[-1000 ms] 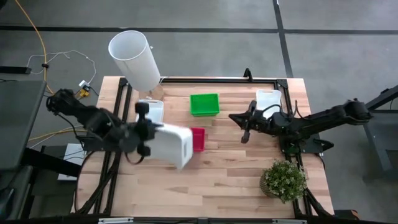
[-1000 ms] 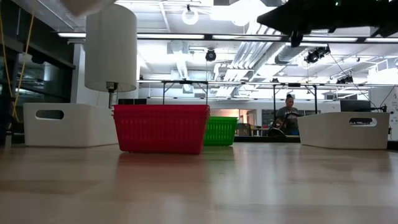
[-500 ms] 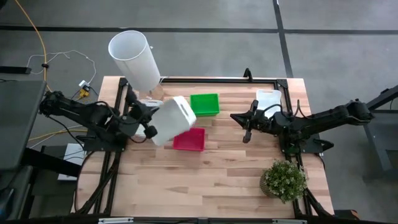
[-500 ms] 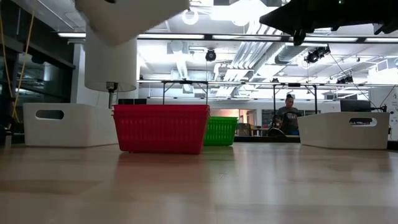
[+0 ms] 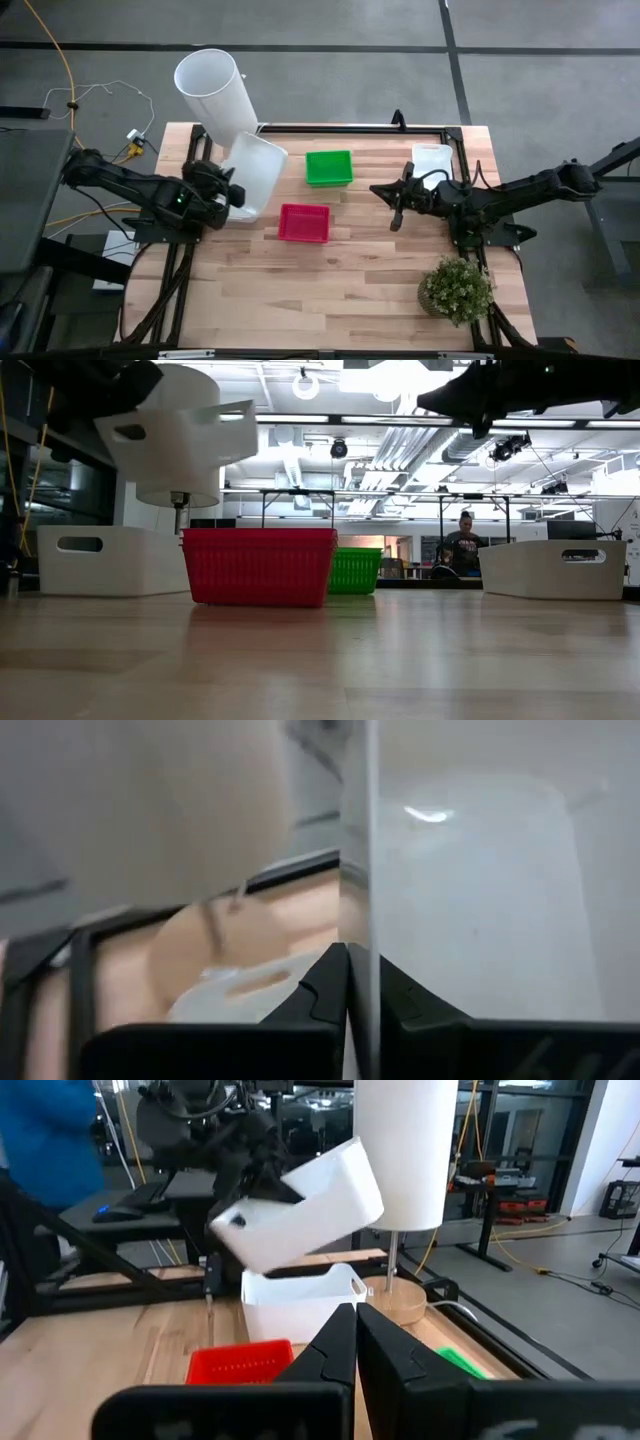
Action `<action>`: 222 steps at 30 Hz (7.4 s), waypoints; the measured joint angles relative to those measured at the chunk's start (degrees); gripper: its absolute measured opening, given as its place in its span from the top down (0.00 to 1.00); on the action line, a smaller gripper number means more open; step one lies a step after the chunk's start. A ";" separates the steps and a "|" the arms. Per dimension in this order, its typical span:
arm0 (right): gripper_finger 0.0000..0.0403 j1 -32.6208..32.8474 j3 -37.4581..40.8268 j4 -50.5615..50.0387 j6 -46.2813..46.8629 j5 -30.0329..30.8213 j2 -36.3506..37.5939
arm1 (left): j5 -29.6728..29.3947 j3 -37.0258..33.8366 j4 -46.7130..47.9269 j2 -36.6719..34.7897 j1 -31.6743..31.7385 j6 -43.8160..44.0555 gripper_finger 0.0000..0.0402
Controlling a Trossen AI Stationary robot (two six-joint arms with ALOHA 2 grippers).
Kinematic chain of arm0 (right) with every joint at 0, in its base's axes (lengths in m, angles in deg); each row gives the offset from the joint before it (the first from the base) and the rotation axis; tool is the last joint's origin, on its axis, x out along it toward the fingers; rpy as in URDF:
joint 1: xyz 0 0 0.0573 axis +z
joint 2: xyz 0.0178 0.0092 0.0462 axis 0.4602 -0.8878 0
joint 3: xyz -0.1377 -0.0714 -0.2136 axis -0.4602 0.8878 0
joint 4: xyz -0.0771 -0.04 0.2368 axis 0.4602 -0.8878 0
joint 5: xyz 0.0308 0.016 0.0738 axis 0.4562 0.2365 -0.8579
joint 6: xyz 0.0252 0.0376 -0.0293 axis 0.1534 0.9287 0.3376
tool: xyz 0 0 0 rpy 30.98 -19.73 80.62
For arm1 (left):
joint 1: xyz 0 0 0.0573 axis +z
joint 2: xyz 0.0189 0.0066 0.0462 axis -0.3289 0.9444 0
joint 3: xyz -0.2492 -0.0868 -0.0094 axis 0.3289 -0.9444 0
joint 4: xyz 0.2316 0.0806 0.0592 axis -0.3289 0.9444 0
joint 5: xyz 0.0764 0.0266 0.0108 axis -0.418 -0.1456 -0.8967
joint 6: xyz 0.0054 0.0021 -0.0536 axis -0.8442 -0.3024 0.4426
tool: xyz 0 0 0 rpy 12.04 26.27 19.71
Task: Stack baskets by color
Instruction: Stack the bottom left white bin on the left white bin, then stack the right white bin on the left white bins
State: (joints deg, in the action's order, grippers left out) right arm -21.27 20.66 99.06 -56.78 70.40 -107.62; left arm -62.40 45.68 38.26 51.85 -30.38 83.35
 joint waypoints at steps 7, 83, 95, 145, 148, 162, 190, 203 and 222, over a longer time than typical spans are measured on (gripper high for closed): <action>1.00 0.00 0.00 -4.42 0.01 0.02 0.00 | 10.64 2.68 18.18 1.48 3.26 16.09 1.00; 1.00 -0.15 0.04 -7.24 1.59 0.02 -0.02 | 8.18 5.39 23.89 19.57 -6.65 34.10 0.78; 1.00 -0.15 0.04 -7.24 1.57 0.03 -0.02 | 6.25 -2.73 22.06 19.62 -9.62 46.79 0.99; 1.00 -0.11 0.04 -1.61 4.45 -0.26 0.00 | 48.76 -21.11 -73.14 -19.02 9.66 -77.35 1.00; 1.00 -0.11 0.04 -1.61 4.19 -0.26 0.00 | 48.98 -24.32 -74.09 -23.35 9.64 -76.25 1.00; 0.88 -3.01 -10.83 -32.31 22.17 15.77 -0.95 | 49.42 -25.71 -74.96 -27.35 9.64 -76.20 1.00; 0.48 -17.52 -4.28 -63.36 63.19 17.51 -9.14 | 49.37 -25.73 -74.62 -27.35 9.64 -74.24 1.00; 0.98 -17.33 -2.03 -60.06 59.73 17.83 -9.14 | 49.31 -25.73 -74.84 -27.35 9.64 -72.86 1.00; 1.00 7.49 -32.96 -46.06 30.34 22.58 -25.82 | 50.60 -22.70 -74.93 -27.37 9.63 -73.12 1.00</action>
State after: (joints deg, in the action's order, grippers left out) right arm -13.78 -12.31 53.00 -26.43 92.99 -133.44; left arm -11.80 22.98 -36.67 24.47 -20.76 10.22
